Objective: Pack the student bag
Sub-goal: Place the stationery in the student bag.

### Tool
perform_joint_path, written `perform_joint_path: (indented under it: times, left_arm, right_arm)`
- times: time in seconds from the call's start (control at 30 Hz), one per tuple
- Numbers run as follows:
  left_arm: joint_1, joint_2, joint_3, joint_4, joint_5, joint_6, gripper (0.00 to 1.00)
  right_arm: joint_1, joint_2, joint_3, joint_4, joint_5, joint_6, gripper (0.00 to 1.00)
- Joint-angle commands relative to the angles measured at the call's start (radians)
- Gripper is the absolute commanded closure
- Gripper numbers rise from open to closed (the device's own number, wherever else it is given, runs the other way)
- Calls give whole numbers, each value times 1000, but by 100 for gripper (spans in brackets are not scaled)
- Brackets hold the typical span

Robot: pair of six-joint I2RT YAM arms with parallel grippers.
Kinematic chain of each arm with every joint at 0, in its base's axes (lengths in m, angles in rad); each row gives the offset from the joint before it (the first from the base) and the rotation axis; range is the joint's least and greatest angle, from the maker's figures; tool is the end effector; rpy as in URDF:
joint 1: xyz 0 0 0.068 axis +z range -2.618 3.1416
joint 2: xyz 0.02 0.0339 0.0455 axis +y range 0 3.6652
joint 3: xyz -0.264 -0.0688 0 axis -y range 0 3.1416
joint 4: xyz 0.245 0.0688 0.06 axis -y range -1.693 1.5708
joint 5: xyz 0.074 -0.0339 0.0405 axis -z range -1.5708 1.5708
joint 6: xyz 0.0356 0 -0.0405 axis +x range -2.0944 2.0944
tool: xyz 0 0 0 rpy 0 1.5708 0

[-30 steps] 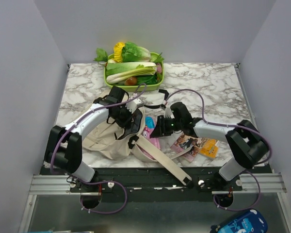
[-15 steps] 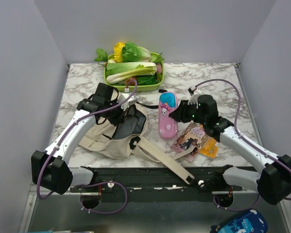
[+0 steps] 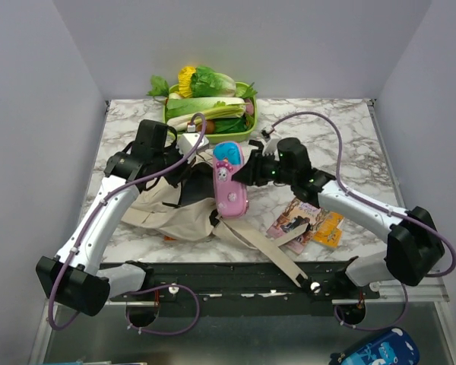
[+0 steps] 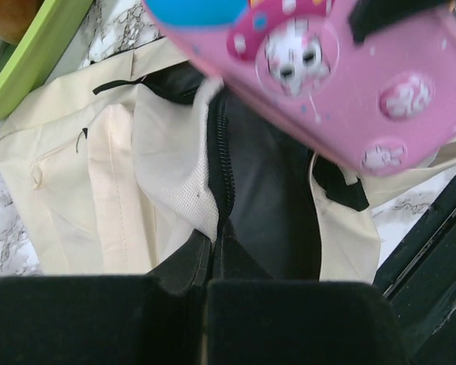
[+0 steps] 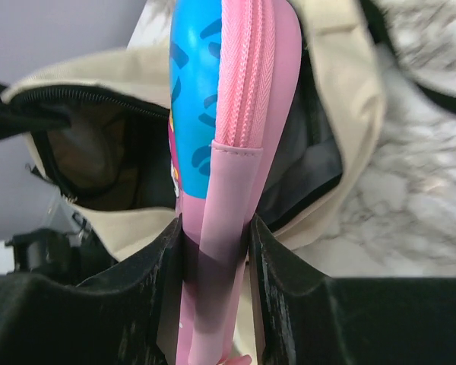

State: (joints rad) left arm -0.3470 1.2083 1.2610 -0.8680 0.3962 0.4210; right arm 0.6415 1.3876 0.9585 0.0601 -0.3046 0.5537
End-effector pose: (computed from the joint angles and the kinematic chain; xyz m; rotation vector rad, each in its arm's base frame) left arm 0.2221 -0.0949 0.3554 1.0495 2.0999 -0.4351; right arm 0.2503 0.2003 0.2868 -0.3085 2.0590 1.0613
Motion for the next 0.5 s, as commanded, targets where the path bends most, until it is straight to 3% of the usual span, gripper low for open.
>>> perform_joint_path:
  times: [0.0, 0.3, 0.47]
  left_arm:
    - [0, -35, -26, 55, -8, -19, 100]
    - [-1, -55, -109, 119, -34, -50, 100]
    - [-1, -50, -114, 152, -102, -56, 100]
  right_arm:
    - [58, 68, 8, 61, -69, 87, 75]
    - [72, 179, -38, 44, -263, 150, 78]
    - [72, 226, -1, -57, -324, 97, 78]
